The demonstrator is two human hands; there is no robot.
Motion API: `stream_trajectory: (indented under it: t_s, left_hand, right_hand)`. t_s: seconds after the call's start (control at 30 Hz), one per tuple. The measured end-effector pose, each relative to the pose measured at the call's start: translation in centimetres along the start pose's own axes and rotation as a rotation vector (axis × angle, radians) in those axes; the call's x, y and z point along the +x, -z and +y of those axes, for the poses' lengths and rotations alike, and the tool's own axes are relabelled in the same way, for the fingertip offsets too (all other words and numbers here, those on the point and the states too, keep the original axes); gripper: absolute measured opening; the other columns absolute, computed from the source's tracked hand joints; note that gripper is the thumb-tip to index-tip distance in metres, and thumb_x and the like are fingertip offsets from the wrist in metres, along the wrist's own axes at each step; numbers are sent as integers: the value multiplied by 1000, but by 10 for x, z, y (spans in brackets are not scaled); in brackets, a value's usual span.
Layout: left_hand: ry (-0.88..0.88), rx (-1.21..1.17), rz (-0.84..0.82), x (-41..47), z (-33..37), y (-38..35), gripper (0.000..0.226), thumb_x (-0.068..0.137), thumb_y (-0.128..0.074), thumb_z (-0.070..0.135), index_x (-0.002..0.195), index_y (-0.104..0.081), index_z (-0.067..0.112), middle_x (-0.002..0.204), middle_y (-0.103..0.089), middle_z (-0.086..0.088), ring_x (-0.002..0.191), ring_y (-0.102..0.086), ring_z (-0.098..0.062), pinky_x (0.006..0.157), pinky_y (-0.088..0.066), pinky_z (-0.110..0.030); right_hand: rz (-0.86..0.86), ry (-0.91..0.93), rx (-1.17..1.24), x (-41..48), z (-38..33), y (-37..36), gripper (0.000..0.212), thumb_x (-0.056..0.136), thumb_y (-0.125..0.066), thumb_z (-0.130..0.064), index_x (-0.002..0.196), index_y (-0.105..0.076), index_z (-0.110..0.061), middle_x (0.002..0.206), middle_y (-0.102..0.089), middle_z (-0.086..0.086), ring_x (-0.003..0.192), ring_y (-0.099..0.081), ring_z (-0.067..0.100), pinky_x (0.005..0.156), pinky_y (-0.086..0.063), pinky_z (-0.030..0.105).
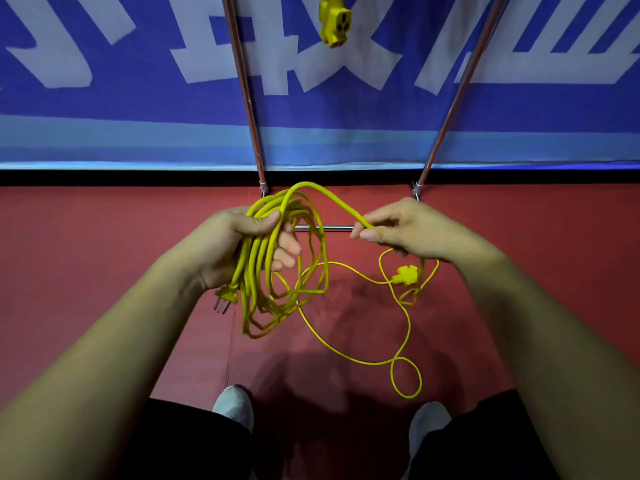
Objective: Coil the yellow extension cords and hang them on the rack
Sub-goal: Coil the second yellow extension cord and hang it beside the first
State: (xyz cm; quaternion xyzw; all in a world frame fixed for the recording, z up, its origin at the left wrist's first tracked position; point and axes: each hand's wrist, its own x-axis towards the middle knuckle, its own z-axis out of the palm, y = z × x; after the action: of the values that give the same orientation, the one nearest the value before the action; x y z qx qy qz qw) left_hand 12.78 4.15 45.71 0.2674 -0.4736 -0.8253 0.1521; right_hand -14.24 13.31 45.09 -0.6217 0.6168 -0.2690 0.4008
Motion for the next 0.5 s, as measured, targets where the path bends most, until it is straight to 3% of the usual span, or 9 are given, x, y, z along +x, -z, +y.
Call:
stream_trajectory:
  t_s: [0.07, 0.1, 0.17, 0.23, 0.3, 0.37, 0.43, 0.5]
  left_hand:
    - [-9, -21, 31, -1, 1, 4, 53, 56, -87, 33, 89, -63, -1, 73, -68, -18, 58, -67, -28, 55, -55, -30]
    - [-14, -29, 40, -2, 2, 6, 50, 56, -87, 34, 86, -65, -1, 71, -68, -17, 56, -66, -27, 53, -55, -29]
    - [-8, -14, 58, -4, 3, 6, 46, 59, -84, 32, 84, -66, -1, 68, -68, -16, 53, -66, -25, 51, -54, -27]
    - [7, 21, 75, -2, 1, 2, 52, 58, -87, 33, 88, -63, -1, 69, -68, -17, 53, -67, -23, 48, -54, -26]
    - [35, 106, 51, 1, -6, -5, 41, 60, -88, 27, 82, -64, 2, 65, -66, -14, 49, -64, -20, 45, -52, -24]
    - [66, 217, 10, 2, -12, -16, 17, 74, -77, 16, 68, -63, 10, 55, -56, -7, 38, -50, -14, 38, -38, -20]
    - [120, 228, 1, 4, -17, -22, 28, 80, -71, 11, 58, -55, 19, 46, -37, 1, 31, -31, -8, 38, -20, -18]
    - [148, 181, 9, 5, -16, -22, 30, 82, -66, 14, 61, -46, 19, 45, -26, 5, 31, -21, -6, 39, -16, -14]
  right_hand:
    - [-14, -8, -95, -4, -1, 6, 13, 91, -64, -18, 96, -74, -25, 45, -46, -15, 44, -37, 6, 48, -31, 21]
    - [-13, -7, -135, -4, -1, 9, 14, 90, -65, -16, 96, -73, -26, 51, -55, -20, 48, -49, 2, 54, -36, 17]
    - [-41, -4, -228, -3, -1, 10, 17, 88, -68, -15, 99, -75, -26, 83, -72, -18, 80, -64, -5, 73, -46, 19]
    - [-113, 17, -264, -1, -5, 3, 18, 87, -69, -15, 103, -76, -21, 98, -74, -10, 95, -64, -2, 85, -47, 18]
    - [-119, 61, -251, 1, -14, -12, 18, 87, -68, -14, 103, -76, -17, 98, -75, -6, 91, -63, -4, 80, -44, 12]
    - [-22, 119, -197, 4, -25, -26, 15, 88, -68, -15, 100, -76, -15, 93, -76, 1, 81, -58, -4, 74, -44, 16]
    - [39, 171, -150, 6, -32, -32, 11, 87, -68, -18, 95, -76, -16, 86, -74, 5, 76, -54, 0, 73, -44, 25]
    - [54, 181, -162, 7, -29, -28, 6, 86, -69, -21, 87, -74, -17, 72, -69, 0, 67, -49, -2, 64, -41, 25]
